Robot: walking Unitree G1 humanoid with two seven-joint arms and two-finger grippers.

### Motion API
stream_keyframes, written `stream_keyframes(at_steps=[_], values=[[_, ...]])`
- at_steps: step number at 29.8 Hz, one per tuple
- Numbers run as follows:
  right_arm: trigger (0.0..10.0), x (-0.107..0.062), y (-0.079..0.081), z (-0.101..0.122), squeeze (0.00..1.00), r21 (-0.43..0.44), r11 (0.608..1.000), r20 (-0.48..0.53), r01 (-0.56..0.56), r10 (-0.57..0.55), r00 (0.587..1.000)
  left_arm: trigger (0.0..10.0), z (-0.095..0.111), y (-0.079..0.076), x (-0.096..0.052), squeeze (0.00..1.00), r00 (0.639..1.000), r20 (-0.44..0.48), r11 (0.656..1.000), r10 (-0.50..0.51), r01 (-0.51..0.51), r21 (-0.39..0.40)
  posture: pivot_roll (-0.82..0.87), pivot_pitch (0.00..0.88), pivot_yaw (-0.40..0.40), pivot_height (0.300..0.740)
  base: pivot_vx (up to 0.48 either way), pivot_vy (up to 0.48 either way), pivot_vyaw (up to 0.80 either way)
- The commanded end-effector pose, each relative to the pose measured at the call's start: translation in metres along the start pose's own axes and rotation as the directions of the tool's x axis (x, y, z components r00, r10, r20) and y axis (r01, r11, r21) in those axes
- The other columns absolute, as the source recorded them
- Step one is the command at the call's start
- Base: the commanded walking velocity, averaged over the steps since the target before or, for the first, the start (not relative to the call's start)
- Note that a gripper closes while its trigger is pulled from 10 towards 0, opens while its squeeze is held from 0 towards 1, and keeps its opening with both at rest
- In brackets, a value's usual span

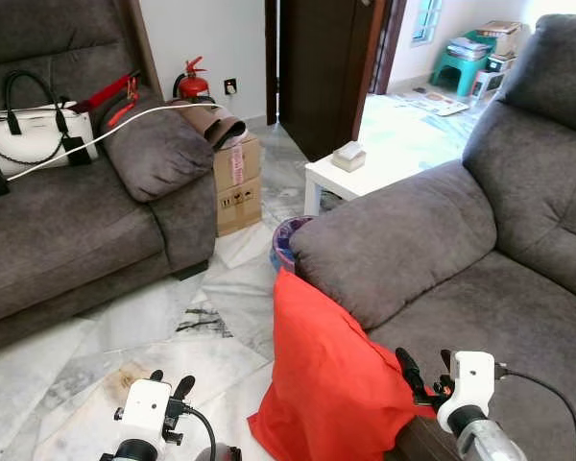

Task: Move the pillow to the sofa from floor

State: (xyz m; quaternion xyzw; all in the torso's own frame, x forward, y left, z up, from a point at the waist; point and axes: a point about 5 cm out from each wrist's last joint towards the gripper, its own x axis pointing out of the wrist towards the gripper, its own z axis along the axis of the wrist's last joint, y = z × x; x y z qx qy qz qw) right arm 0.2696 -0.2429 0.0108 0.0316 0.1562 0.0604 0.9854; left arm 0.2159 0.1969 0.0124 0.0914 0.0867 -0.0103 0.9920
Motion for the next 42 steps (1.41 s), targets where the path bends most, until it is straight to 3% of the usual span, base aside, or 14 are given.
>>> stream_keyframes(at_steps=[1,8,13,15,18,22,28,29,32,33,42], values=[[10.0,-0.004,-0.013,0.000,1.00,0.008,1.000,-0.039,0.001,-0.001,0.999,10.0,-0.001,0.001,-0.001,0.00,1.000,0.004,1.000,-0.004,0.004,0.014,0.05,0.083,-0.002,0.620,0.000,0.000,0.00],[10.0,-0.011,-0.010,-0.010,1.00,-0.032,0.986,-0.142,-0.163,0.157,0.977,10.0,-0.001,-0.001,-0.001,0.00,1.000,0.003,1.000,-0.019,0.019,0.009,0.05,0.085,-0.005,0.620,0.000,0.000,0.00],[10.0,-0.017,-0.004,-0.027,1.00,-0.005,0.967,-0.266,-0.254,0.244,0.933,10.0,0.000,-0.002,-0.001,0.00,1.000,0.003,1.000,-0.019,0.019,0.008,0.05,0.089,-0.008,0.620,0.000,0.000,0.00],[10.0,-0.019,0.000,-0.029,1.00,0.013,0.954,-0.261,-0.299,0.292,0.920,10.0,-0.001,-0.002,-0.001,0.00,1.000,0.001,1.000,-0.019,0.019,0.007,0.05,0.088,-0.009,0.620,0.000,0.000,0.00],[10.0,-0.019,-0.002,-0.027,1.00,0.045,0.959,-0.246,-0.279,0.281,0.928,10.0,-0.001,-0.003,-0.001,0.00,1.000,0.000,1.000,-0.021,0.021,0.003,0.04,0.087,-0.009,0.620,0.000,0.000,0.00],[10.0,-0.018,0.001,-0.031,1.00,0.013,0.964,-0.269,-0.266,0.259,0.928,10.0,0.002,-0.007,0.002,0.00,0.999,0.009,0.999,-0.031,0.031,-0.007,0.05,0.086,-0.011,0.620,0.000,0.000,0.00],[10.0,-0.012,0.019,-0.033,1.00,0.050,0.957,-0.235,-0.286,0.289,0.928,10.0,0.004,-0.007,0.003,0.00,0.999,0.015,0.999,-0.036,0.036,-0.005,0.05,0.086,-0.010,0.620,0.000,0.000,0.00],[10.0,-0.010,0.021,-0.034,0.44,0.038,0.965,-0.241,-0.259,0.260,0.935,10.0,0.004,-0.006,0.003,0.00,0.999,0.016,0.999,-0.035,0.035,-0.003,0.06,0.085,-0.009,0.620,0.000,0.000,0.00],[10.0,-0.007,0.027,-0.034,0.38,0.037,0.965,-0.233,-0.260,0.261,0.937,10.0,0.004,-0.005,0.003,0.00,0.999,0.018,0.999,-0.032,0.032,-0.003,0.06,0.084,-0.008,0.620,0.000,0.000,0.00],[10.0,-0.005,0.032,-0.034,0.00,0.052,0.964,-0.215,-0.262,0.267,0.939,10.0,0.005,-0.005,0.005,0.00,0.999,0.021,1.000,-0.030,0.030,-0.003,0.06,0.083,-0.007,0.620,0.000,0.000,0.00],[10.0,0.004,0.051,-0.031,0.00,0.109,0.959,-0.164,-0.261,0.276,0.947,10.0,0.013,-0.007,0.008,0.00,0.997,0.051,0.998,-0.053,0.052,0.019,0.07,0.087,0.005,0.620,0.000,0.000,0.00]])
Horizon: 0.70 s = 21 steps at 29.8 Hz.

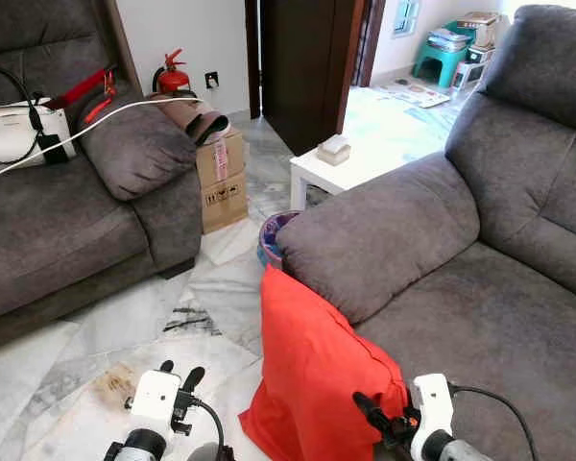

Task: Move the pillow to the sofa from floor

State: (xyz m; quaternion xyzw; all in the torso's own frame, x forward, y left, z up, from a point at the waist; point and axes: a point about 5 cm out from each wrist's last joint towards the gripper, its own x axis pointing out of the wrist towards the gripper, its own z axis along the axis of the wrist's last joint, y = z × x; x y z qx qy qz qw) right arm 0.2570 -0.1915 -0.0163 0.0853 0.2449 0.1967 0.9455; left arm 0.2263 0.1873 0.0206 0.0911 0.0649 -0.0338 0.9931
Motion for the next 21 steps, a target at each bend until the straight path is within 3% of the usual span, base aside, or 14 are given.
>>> stream_keyframes(at_steps=[1,15,21], values=[[10.0,0.002,0.001,0.001,0.00,0.010,1.000,0.014,0.023,-0.023,1.000,10.0,0.001,0.001,0.000,0.00,1.000,0.003,1.000,-0.011,0.011,0.015,0.07,0.089,0.007,0.620,0.000,0.000,0.00],[10.0,0.018,0.008,0.004,0.00,0.079,0.966,0.030,0.248,-0.251,0.968,10.0,0.011,0.001,-0.002,0.00,0.996,0.027,0.993,-0.085,0.083,0.083,0.12,0.159,0.054,0.620,0.000,0.000,0.00],[10.0,0.023,0.017,0.006,0.00,0.133,0.964,0.069,0.229,-0.240,0.968,10.0,0.016,0.001,-0.007,0.00,0.994,0.036,0.991,-0.101,0.097,0.097,0.15,0.186,0.059,0.620,0.000,0.000,0.00]])
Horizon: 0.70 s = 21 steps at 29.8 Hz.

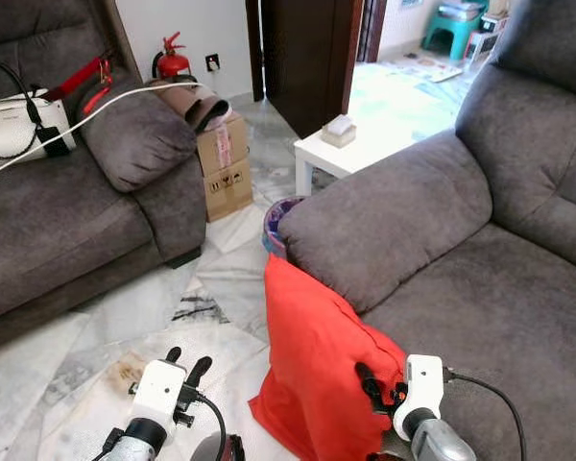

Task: Move the pillow to the sofa from floor

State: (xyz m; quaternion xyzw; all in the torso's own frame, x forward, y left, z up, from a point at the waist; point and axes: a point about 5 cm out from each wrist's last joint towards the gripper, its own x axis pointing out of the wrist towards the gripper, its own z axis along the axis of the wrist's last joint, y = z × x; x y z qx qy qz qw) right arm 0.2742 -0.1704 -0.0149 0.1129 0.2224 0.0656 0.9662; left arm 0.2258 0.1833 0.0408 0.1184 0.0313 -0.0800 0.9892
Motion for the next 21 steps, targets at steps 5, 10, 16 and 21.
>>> stream_keyframes(at_steps=[5,10,16,21], values=[[0.0,0.002,0.008,-0.004,0.00,0.022,1.000,-0.004,-0.007,0.007,1.000,10.0,-0.004,0.003,-0.010,0.00,0.999,-0.042,0.999,-0.017,0.019,0.035,0.16,0.204,0.056,0.620,0.000,0.000,0.00],[0.0,0.003,0.009,0.000,0.00,0.054,0.998,0.015,-0.013,0.013,1.000,10.0,-0.003,0.002,-0.013,0.00,0.999,-0.047,0.999,-0.014,0.016,0.034,0.16,0.206,0.054,0.620,0.000,0.000,0.17],[0.0,0.003,0.004,0.007,0.00,0.068,0.998,0.053,-0.006,0.003,0.999,10.0,-0.003,0.001,-0.011,0.00,0.999,-0.052,1.000,-0.014,0.015,0.027,0.16,0.201,0.053,0.620,0.000,0.000,0.40],[0.0,0.001,-0.001,0.004,0.00,0.063,0.998,0.041,0.026,-0.028,0.999,10.0,-0.003,0.001,-0.008,0.00,0.999,-0.053,1.000,-0.009,0.010,0.024,0.15,0.194,0.050,0.620,0.000,0.000,0.00]])
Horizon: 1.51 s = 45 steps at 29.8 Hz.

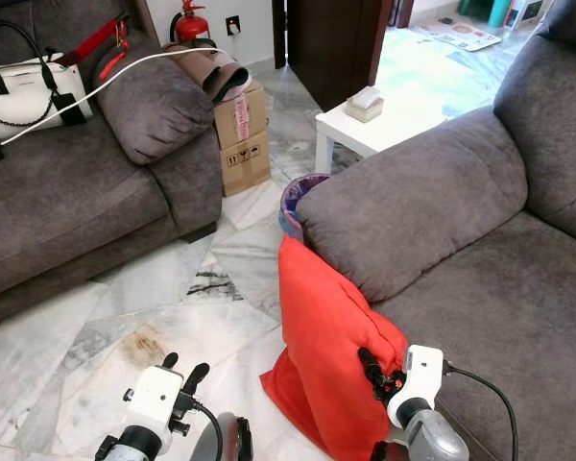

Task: Move the pillow to the sofa from floor

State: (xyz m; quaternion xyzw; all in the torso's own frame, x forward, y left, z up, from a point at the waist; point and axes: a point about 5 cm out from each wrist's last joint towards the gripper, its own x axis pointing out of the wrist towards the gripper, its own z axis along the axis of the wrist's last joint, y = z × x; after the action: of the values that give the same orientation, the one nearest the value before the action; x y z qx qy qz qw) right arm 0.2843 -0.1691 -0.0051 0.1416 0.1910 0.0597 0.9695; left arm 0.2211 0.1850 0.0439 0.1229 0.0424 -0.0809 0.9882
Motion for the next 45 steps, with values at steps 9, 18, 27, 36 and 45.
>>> stream_keyframes(at_steps=[9,18,27,36,45], values=[[0.0,-0.008,-0.011,-0.010,0.00,0.050,0.995,-0.016,0.083,-0.082,0.997,10.0,-0.007,0.000,-0.001,0.00,0.999,-0.038,1.000,-0.008,0.008,0.015,0.14,0.181,0.059,0.620,0.000,0.000,0.00],[0.0,-0.010,-0.012,-0.016,0.00,0.070,0.993,-0.041,0.095,-0.093,0.995,10.0,-0.007,0.000,0.007,0.00,0.999,-0.036,1.000,-0.009,0.009,0.004,0.12,0.163,0.068,0.620,0.000,0.000,0.00],[0.0,-0.011,-0.007,-0.015,0.00,0.043,0.998,0.002,0.048,-0.048,0.999,10.0,-0.007,0.000,0.012,0.00,0.999,-0.034,1.000,-0.009,0.009,-0.006,0.10,0.148,0.074,0.620,0.000,0.000,0.00],[0.0,-0.014,-0.006,-0.016,0.00,0.029,0.999,0.035,0.040,-0.041,0.999,10.0,-0.010,0.000,0.015,0.00,0.999,-0.040,0.999,0.005,-0.006,-0.035,0.07,0.130,0.063,0.620,0.000,0.000,0.00],[0.0,-0.020,-0.007,-0.022,0.00,0.016,0.999,0.050,0.044,-0.044,0.998,10.0,-0.009,0.003,0.022,0.00,0.998,-0.041,0.995,0.052,-0.055,-0.086,0.06,0.106,0.055,0.620,0.000,0.000,0.00]])
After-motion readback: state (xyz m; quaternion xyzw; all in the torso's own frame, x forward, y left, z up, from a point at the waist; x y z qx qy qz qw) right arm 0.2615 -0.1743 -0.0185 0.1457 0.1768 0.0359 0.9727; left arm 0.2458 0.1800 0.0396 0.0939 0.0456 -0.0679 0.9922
